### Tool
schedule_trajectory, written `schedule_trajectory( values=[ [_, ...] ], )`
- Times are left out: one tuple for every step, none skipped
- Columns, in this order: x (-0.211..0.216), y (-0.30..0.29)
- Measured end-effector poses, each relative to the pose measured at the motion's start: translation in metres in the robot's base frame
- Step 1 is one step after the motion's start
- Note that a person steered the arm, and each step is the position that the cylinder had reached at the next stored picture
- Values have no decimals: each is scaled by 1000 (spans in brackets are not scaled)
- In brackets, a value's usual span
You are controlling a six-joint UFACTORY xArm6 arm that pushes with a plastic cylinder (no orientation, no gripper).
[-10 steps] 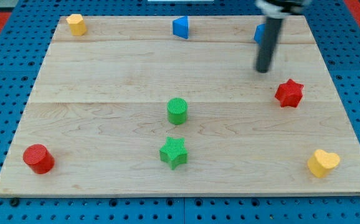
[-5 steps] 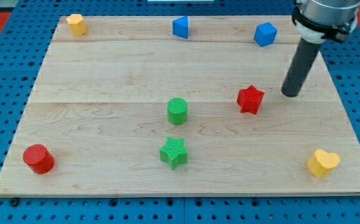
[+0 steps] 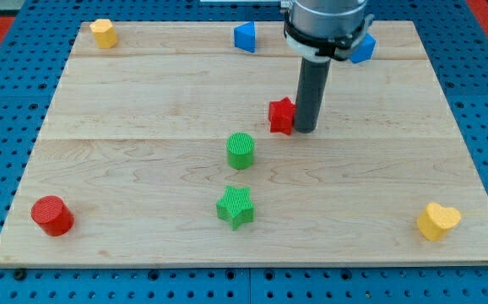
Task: Move the red star towards center
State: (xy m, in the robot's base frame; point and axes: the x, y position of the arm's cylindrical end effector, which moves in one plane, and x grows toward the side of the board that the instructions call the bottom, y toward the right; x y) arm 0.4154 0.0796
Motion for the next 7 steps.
schedule_trajectory(
  values=[
    [-10, -6],
    [-10, -50],
    [-19, -48],
    [-21, -51],
    [-21, -39],
    [-63, -94],
    [-133, -110]
  ],
)
